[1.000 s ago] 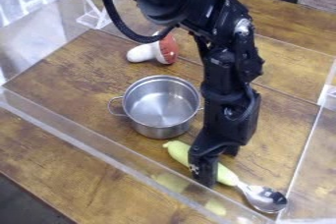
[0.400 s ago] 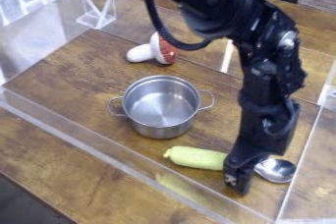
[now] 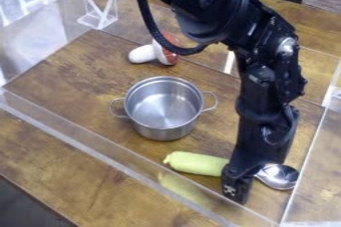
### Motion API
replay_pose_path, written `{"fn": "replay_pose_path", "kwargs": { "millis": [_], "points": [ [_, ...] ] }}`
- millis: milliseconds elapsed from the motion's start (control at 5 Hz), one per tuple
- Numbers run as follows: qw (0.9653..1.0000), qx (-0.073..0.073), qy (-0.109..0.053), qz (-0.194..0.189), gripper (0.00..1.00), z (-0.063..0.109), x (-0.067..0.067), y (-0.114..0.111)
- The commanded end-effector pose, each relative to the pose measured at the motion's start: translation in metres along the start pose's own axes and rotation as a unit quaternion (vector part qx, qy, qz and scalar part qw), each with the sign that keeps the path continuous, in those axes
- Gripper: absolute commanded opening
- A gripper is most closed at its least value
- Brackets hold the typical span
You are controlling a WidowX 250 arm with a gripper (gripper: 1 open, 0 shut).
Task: Move the green spoon to the left
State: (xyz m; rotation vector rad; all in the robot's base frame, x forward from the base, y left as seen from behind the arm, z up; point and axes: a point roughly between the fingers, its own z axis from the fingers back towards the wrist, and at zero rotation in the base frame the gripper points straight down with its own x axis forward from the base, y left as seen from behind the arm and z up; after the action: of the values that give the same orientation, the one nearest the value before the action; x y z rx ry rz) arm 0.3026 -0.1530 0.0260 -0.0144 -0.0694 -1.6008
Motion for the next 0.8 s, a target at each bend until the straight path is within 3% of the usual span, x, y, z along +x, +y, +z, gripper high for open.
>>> {"fn": "replay_pose_path", "kwargs": {
  "millis": [0,600],
  "points": [
    [0.9994,0.031,-0.016,0.002,1.0,0.0246,0.0154,0.0053],
    [0.9978,0.025,-0.02,0.058,1.0,0.0293,0.0063,0.0038]
  ]
}}
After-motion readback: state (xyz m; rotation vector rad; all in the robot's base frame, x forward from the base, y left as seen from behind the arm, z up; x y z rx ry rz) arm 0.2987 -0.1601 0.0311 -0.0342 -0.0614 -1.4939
